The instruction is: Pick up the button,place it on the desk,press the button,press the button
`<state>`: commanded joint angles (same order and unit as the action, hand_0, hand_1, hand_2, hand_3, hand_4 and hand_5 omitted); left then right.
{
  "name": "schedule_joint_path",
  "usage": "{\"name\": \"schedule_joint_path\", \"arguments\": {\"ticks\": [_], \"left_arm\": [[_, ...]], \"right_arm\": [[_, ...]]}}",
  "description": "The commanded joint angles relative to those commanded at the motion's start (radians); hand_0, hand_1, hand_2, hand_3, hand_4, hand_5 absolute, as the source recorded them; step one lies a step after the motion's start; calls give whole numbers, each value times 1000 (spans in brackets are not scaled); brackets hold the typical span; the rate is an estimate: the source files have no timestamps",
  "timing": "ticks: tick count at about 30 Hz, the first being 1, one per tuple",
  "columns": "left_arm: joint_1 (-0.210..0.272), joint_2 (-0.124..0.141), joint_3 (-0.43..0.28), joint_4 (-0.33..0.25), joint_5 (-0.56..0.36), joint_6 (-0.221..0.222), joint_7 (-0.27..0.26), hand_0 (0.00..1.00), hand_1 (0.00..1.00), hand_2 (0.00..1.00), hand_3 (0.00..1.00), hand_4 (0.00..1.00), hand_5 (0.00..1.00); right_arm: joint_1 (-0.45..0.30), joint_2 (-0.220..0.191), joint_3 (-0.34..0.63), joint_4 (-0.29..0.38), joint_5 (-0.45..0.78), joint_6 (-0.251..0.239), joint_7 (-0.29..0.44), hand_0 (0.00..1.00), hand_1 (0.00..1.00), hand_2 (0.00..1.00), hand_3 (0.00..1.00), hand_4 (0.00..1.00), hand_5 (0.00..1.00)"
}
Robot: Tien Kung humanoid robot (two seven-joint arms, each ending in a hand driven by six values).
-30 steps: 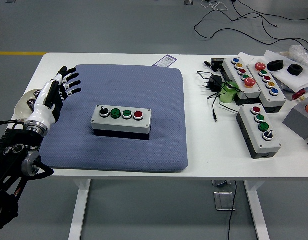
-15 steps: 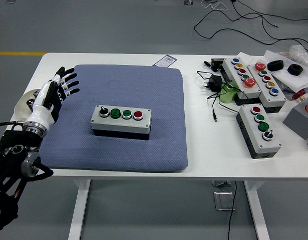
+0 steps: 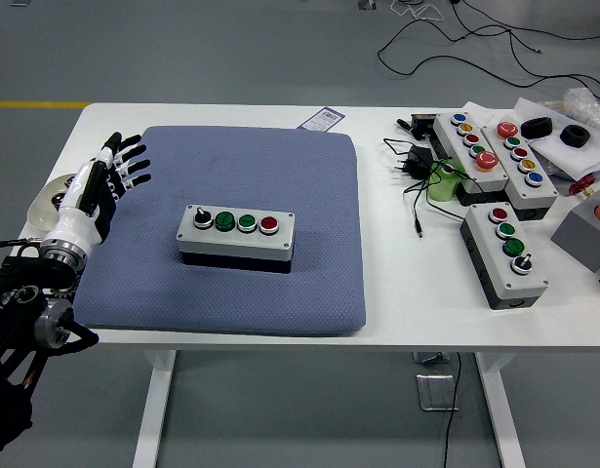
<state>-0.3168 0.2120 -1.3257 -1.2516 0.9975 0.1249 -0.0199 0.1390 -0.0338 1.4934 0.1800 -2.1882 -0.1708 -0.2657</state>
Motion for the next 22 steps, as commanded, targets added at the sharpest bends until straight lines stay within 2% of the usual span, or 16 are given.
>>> {"name": "schedule_joint_path", "arguments": {"ticks": [11,22], "left_arm": [[35,-9,-48,-24,18,-15,0,749,813,845,818,633,998],[40,-7,-62,-18,11,-6,-15,750,816,846,827,634,998]], "right_arm": [[-6,1,6,0,-5,-1,0,673,647,694,639,320,190],[-1,2,0,0,8,-3,4,673,647,693,638,320,191]]}}
